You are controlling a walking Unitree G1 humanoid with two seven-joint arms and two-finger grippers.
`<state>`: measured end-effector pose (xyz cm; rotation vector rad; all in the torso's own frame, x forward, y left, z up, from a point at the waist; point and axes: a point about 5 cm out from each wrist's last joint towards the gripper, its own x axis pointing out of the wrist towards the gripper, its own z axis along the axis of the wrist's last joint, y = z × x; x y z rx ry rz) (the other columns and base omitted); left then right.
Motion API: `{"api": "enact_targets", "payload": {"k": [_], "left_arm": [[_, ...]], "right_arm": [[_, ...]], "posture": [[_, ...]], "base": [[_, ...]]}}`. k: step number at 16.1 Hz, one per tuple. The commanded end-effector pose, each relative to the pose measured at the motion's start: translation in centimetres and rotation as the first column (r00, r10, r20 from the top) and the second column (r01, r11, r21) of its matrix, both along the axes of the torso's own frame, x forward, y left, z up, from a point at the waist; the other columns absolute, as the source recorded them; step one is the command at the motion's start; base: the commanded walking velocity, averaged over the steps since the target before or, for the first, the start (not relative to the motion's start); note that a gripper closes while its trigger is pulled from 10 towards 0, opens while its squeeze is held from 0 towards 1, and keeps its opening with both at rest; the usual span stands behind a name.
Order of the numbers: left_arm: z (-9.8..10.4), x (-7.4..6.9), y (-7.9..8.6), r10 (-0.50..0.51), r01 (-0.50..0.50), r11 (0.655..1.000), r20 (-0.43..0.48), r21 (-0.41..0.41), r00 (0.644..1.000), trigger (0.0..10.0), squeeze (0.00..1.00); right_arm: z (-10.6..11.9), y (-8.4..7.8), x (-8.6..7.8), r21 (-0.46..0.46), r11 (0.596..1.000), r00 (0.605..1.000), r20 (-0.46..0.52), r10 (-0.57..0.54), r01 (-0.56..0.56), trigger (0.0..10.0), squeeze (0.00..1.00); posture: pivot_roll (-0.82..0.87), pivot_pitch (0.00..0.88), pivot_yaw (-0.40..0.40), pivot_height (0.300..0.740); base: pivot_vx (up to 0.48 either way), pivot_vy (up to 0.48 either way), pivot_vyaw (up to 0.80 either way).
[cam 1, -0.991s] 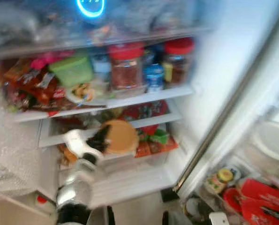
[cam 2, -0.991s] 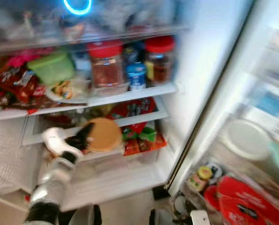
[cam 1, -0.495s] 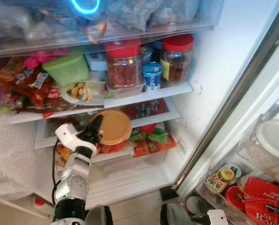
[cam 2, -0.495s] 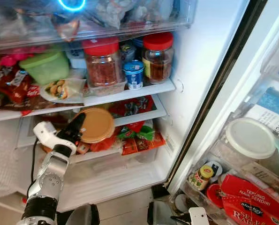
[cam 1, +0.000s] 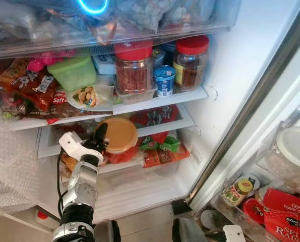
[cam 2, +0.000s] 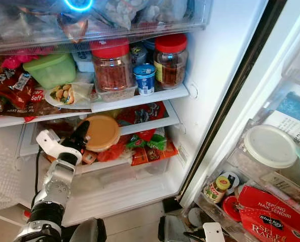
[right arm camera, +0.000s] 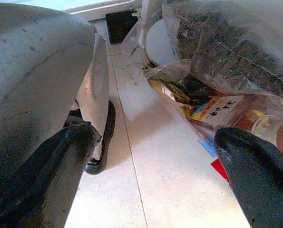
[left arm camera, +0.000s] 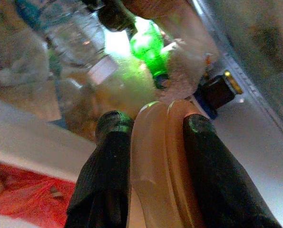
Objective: Restocking fridge
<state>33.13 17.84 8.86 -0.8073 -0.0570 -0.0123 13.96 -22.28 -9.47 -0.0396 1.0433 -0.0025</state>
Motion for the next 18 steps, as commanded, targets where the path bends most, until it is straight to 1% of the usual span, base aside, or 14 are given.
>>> {"api": "enact_targets", "payload": {"k": [1, 6, 12, 15, 18], "left_arm": [[0.4, 0.3, 0.2, 0.017, -0.017, 1.0, 0.017, -0.014, 1.0, 10.0, 0.0], [0.1, 0.3, 0.1, 0.024, -0.024, 1.0, 0.01, -0.012, 1.0, 10.0, 0.0], [0.2, 0.4, 0.2, 0.032, -0.032, 0.999, 0.014, -0.009, 0.999, 10.0, 0.0], [-0.5, 0.3, 0.3, 0.06, -0.061, 0.997, -0.032, -0.053, 0.998, 10.0, 0.0], [-1.0, 0.4, 0.4, 0.081, -0.088, 0.987, -0.057, -0.135, 0.995, 10.0, 0.0]], "right_arm": [[-0.5, 0.8, -1.0, 0.032, 0.999, 0.999, -0.036, 0.016, -0.015, 10.0, 0.0], [-0.5, 0.8, -1.0, 0.033, 0.999, 0.999, -0.034, 0.014, -0.013, 10.0, 0.0], [-0.5, 0.8, -0.9, 0.035, 0.999, 0.999, -0.036, 0.016, -0.014, 10.0, 0.0], [-0.5, 0.9, -1.0, 0.038, 0.999, 0.999, -0.035, 0.015, -0.014, 10.0, 0.0], [-0.5, 0.9, -1.0, 0.036, 0.999, 0.999, -0.035, 0.014, -0.013, 10.0, 0.0]], "posture": [[-0.08, 0.102, 0.002, 0.633], [-0.08, 0.1, 0.005, 0.633], [-0.08, 0.098, 0.006, 0.633], [-0.08, 0.1, 0.007, 0.633], [-0.08, 0.103, 0.005, 0.633]], "base": [[0.0, 0.0, 0.0], [0.245, 0.0, 0.0], [0.331, 0.0, 0.0], [0.0, 0.0, 0.0], [0.0, 0.0, 0.0]]}}
